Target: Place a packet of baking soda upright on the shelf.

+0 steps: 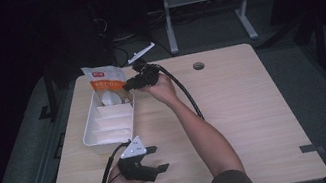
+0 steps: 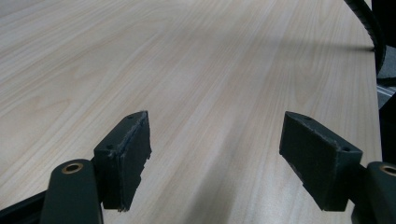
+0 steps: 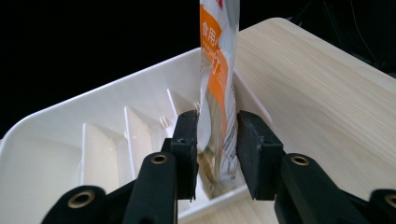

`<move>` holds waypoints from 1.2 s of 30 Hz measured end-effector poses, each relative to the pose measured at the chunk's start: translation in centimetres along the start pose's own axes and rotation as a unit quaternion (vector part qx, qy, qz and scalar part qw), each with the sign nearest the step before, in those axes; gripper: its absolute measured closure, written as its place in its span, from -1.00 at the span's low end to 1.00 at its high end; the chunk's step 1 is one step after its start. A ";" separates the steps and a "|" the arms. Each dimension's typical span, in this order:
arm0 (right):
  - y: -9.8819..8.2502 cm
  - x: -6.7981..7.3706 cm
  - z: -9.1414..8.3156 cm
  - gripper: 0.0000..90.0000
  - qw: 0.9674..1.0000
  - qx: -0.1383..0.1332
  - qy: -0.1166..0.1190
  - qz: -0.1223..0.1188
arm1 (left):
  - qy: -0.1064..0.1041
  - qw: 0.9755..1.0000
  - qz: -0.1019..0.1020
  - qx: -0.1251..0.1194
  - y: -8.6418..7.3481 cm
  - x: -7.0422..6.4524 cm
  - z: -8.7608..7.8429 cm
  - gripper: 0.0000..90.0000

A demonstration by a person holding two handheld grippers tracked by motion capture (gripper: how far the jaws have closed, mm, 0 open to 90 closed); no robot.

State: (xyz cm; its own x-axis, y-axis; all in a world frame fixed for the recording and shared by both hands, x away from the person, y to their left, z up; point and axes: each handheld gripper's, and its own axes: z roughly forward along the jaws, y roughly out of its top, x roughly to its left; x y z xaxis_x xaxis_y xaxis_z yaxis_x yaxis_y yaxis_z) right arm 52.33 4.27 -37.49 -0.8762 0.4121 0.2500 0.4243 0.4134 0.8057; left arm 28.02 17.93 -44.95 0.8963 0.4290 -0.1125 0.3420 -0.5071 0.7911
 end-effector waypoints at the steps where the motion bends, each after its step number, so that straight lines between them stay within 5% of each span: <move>1: -0.1 0.0 -0.3 0.46 1.000 -0.001 0.000 0.001 | 0.000 1.000 0.001 0.000 0.0 0.0 0.0 -0.45; 36: -5.9 0.0 -9.9 0.05 0.999 -0.011 0.007 0.038 | 0.007 1.000 0.009 0.008 0.1 -0.2 0.4 -0.46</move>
State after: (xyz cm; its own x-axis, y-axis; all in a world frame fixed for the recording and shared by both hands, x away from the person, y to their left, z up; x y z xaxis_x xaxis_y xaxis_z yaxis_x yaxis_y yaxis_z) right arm 47.62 -6.23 -36.89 -0.8444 0.4305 0.3189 0.4853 0.3626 0.7956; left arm 28.01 17.54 -45.08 0.8984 0.4297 -0.0908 0.3311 -0.5269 0.7828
